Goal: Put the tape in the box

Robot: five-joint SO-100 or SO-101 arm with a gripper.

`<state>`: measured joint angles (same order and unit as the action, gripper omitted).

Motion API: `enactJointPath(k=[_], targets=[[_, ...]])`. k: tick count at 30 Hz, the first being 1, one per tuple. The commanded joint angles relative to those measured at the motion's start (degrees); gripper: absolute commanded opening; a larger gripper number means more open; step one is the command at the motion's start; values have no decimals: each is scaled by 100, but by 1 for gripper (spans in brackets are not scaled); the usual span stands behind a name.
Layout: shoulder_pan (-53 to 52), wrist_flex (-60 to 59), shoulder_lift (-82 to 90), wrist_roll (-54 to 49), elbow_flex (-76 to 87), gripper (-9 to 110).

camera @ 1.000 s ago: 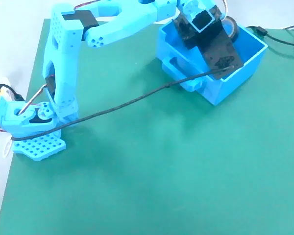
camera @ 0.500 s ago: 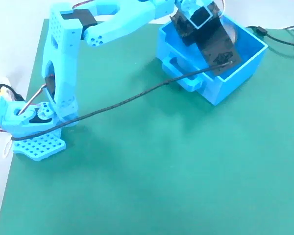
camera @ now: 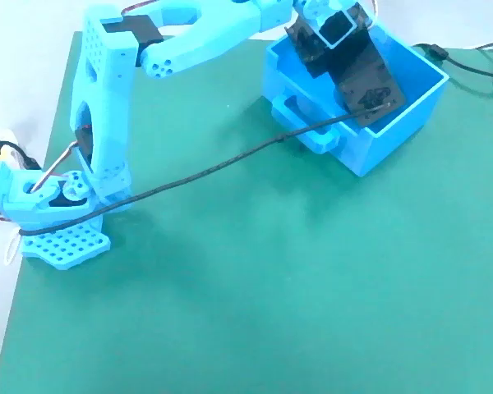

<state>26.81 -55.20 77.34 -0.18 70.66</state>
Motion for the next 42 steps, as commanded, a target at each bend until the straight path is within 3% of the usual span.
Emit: enactJointPath(k=[1, 16, 33, 42], targets=[[-26, 26, 97, 18, -378, 24], [-729, -545, 1169, -35, -378, 23], [-2021, -2971, 3287, 0, -281, 23], [-2619, -3076, 5273, 9, 1441, 24]])
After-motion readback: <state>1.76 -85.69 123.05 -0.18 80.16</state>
